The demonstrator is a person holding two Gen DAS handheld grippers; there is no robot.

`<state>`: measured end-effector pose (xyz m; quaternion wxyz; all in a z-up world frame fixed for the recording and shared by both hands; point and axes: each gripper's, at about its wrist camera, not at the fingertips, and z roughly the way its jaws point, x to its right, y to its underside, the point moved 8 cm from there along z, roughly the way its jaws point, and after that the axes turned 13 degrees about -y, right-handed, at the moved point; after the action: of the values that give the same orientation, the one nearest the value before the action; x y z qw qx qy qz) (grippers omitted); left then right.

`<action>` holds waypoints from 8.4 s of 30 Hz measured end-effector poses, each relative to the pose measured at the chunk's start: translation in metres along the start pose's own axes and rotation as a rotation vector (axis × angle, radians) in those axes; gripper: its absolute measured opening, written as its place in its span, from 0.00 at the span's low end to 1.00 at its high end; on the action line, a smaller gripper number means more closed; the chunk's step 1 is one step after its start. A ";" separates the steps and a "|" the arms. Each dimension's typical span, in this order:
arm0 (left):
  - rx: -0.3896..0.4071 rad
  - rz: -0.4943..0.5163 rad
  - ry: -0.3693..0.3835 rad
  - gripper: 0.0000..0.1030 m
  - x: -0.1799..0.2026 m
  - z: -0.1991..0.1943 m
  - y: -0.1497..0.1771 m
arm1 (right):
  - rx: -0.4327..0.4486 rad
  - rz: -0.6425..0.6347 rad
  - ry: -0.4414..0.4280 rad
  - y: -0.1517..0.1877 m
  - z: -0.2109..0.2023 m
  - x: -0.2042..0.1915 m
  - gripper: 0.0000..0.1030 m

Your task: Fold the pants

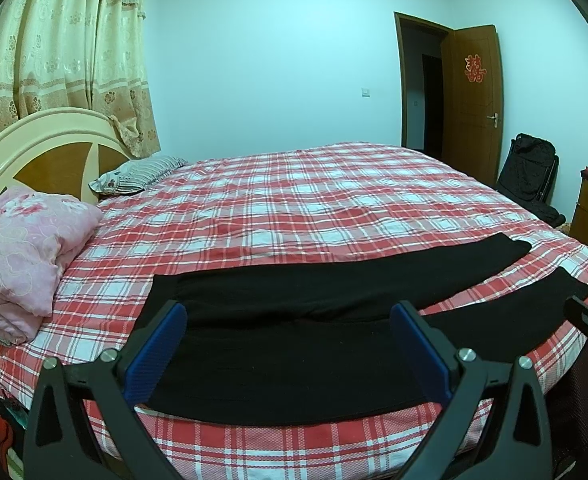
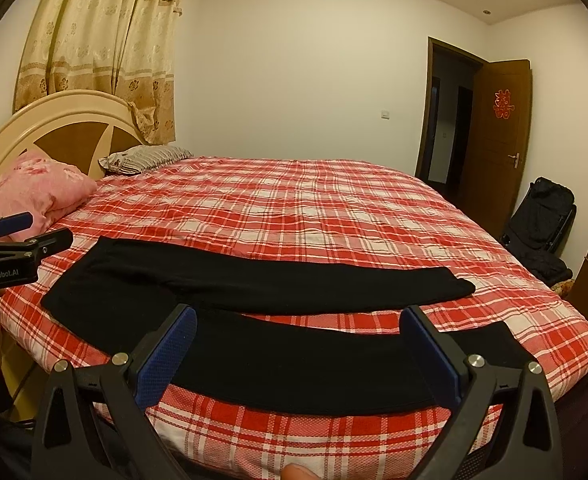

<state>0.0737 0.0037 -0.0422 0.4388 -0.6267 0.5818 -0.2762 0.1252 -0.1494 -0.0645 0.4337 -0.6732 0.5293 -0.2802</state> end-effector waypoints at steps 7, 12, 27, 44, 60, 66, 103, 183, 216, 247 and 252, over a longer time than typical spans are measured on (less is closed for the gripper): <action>0.000 0.001 0.000 1.00 0.000 0.000 0.000 | 0.000 0.001 0.000 0.000 0.000 -0.002 0.99; -0.003 0.001 -0.001 1.00 0.000 0.001 0.001 | -0.003 -0.001 0.000 0.000 0.001 -0.004 0.99; -0.020 0.015 0.000 1.00 0.004 0.013 0.009 | -0.027 -0.004 -0.013 0.008 0.010 -0.004 0.99; -0.195 0.048 -0.200 1.00 -0.131 0.218 0.018 | -0.136 0.029 0.057 0.013 0.099 0.089 0.99; -0.367 0.013 -0.076 0.66 -0.156 0.343 0.031 | -0.245 0.160 0.142 -0.010 0.147 0.232 0.78; -0.437 -0.011 -0.007 0.55 -0.155 0.364 0.043 | -0.265 0.244 0.170 -0.013 0.167 0.271 0.78; -0.482 0.066 0.058 0.32 -0.136 0.376 0.038 | -0.502 0.531 0.105 0.028 0.282 0.400 0.58; -0.146 0.036 0.228 0.14 -0.182 0.198 0.106 | -0.342 -0.117 -0.228 0.027 0.084 0.072 0.38; -0.112 0.005 0.285 0.14 -0.192 0.180 0.090 | -0.508 -0.512 -0.492 0.081 0.143 -0.112 0.03; -0.166 -0.123 0.269 0.49 -0.265 0.163 0.136 | -0.657 -0.507 -0.582 0.127 0.144 -0.092 0.06; -0.242 -0.176 0.284 0.35 -0.260 0.178 0.142 | -0.636 -0.579 -0.585 0.123 0.132 -0.101 0.06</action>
<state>0.1123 0.3060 -0.2053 0.2480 -0.6780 0.6099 -0.3269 0.1492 -0.0225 -0.2266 0.2422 -0.9407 0.2370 -0.0142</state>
